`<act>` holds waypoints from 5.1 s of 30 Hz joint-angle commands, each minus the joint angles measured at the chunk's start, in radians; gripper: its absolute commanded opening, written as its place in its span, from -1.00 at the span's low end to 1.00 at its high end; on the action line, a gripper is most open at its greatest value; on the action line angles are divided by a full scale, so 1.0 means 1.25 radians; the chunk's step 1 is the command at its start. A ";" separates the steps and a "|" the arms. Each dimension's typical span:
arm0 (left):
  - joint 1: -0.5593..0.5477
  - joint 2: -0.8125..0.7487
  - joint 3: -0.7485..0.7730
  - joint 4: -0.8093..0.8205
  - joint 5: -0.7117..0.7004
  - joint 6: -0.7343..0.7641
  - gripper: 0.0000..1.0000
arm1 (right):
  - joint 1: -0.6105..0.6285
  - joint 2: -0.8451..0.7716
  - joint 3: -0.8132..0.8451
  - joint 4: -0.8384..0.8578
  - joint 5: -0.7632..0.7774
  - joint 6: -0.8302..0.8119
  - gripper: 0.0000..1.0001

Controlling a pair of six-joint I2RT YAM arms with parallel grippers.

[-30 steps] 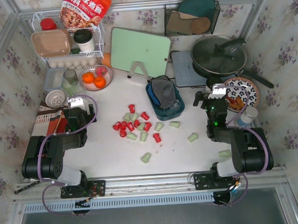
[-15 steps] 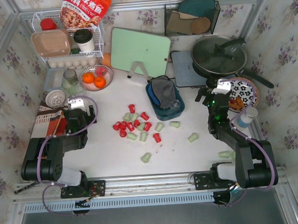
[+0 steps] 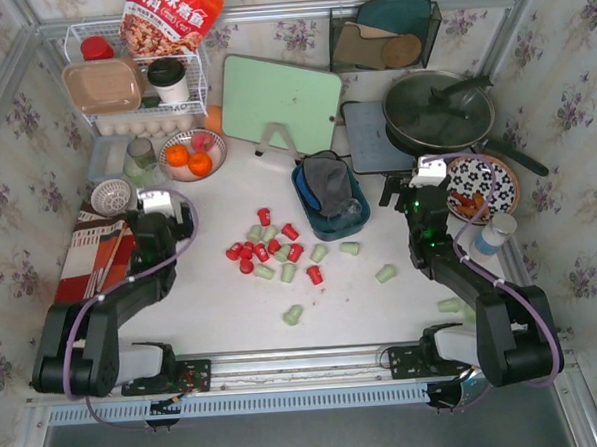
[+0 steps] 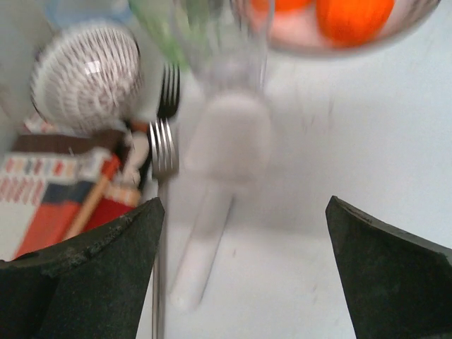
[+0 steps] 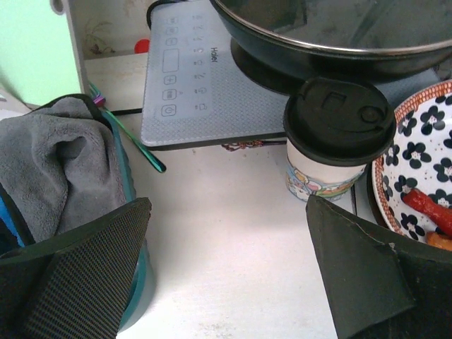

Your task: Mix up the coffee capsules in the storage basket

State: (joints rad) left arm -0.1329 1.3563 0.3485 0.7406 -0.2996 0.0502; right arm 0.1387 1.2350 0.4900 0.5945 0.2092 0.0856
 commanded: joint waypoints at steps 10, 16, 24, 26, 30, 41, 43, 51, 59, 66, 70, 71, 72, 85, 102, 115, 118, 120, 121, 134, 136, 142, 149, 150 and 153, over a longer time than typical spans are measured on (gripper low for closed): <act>-0.004 -0.215 0.285 -0.606 -0.170 -0.244 0.99 | 0.083 0.009 0.024 0.012 0.055 -0.078 1.00; -0.002 -0.156 0.586 -1.167 -0.234 -0.559 1.00 | 0.180 0.057 0.027 0.036 0.152 -0.115 1.00; 0.001 -0.104 0.754 -1.316 0.114 -0.428 1.00 | 0.258 0.086 0.133 -0.169 0.201 -0.052 1.00; 0.001 -0.138 0.752 -1.315 0.205 -0.387 0.99 | 0.270 0.085 0.147 -0.205 0.211 -0.039 1.00; 0.001 -0.220 0.727 -1.312 0.295 -0.303 1.00 | 0.289 0.072 0.167 -0.257 0.195 -0.006 1.00; 0.000 -0.427 0.529 -1.212 0.301 -0.269 1.00 | 0.385 0.130 0.199 -0.297 0.125 0.064 0.99; 0.000 -0.433 0.521 -1.211 0.301 -0.271 0.99 | 0.400 0.154 0.207 -0.311 0.147 0.054 0.96; -0.001 -0.471 0.515 -1.210 0.349 -0.289 0.99 | 0.414 0.218 0.246 -0.404 0.264 -0.097 0.81; 0.000 -0.513 0.510 -1.208 0.360 -0.296 0.99 | 0.415 0.283 0.277 -0.419 0.291 -0.204 0.60; -0.001 -0.530 0.509 -1.206 0.376 -0.303 1.00 | 0.415 0.347 0.303 -0.412 0.306 -0.214 0.27; -0.001 -0.537 0.509 -1.205 0.383 -0.304 0.99 | 0.415 0.364 0.304 -0.401 0.322 -0.218 0.04; -0.001 -0.538 0.509 -1.205 0.384 -0.304 0.99 | 0.416 0.365 0.304 -0.400 0.327 -0.220 -0.03; 0.000 -0.539 0.510 -1.205 0.385 -0.305 0.99 | 0.415 0.366 0.304 -0.398 0.330 -0.222 -0.08; -0.007 -0.531 0.525 -1.220 0.394 -0.299 0.99 | 0.418 0.355 0.363 -0.452 0.337 -0.185 -1.00; -0.005 -0.522 0.521 -1.215 0.393 -0.300 1.00 | 0.418 0.106 0.365 -0.497 0.310 -0.101 -1.00; -0.005 -0.534 0.513 -1.213 0.388 -0.302 1.00 | 0.360 -0.097 0.323 -0.601 0.345 0.001 -1.00; -0.005 -0.537 0.512 -1.213 0.388 -0.303 0.99 | 0.333 -0.122 0.304 -0.649 0.356 0.055 -1.00; -0.006 -0.539 0.511 -1.214 0.389 -0.303 0.99 | 0.272 -0.130 0.289 -0.683 0.351 0.097 -1.00; -0.007 -0.541 0.510 -1.213 0.390 -0.304 0.99 | 0.253 -0.136 0.279 -0.694 0.339 0.117 -1.00; -0.008 -0.589 0.491 -1.204 0.393 -0.304 1.00 | -0.027 -0.135 0.144 -0.717 0.207 0.373 -1.00; -0.008 -0.591 0.491 -1.204 0.395 -0.304 1.00 | -0.045 -0.097 0.156 -0.729 0.212 0.393 -1.00; -0.013 -0.595 0.493 -1.205 0.397 -0.303 0.99 | -0.125 0.010 0.203 -0.758 0.181 0.455 -1.00; -0.020 -0.596 0.496 -1.207 0.397 -0.301 1.00 | -0.238 0.120 0.265 -0.739 0.002 0.448 -1.00; -0.020 -0.594 0.496 -1.207 0.396 -0.301 1.00 | -0.242 0.133 0.278 -0.748 0.002 0.449 -1.00; -0.020 -0.592 0.496 -1.208 0.397 -0.301 0.99 | -0.250 0.186 0.317 -0.775 0.011 0.454 -0.94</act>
State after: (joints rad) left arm -0.1574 0.6121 0.9627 -0.8017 0.1844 -0.3248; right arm -0.1623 1.4132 0.8398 -0.3504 0.2676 0.6308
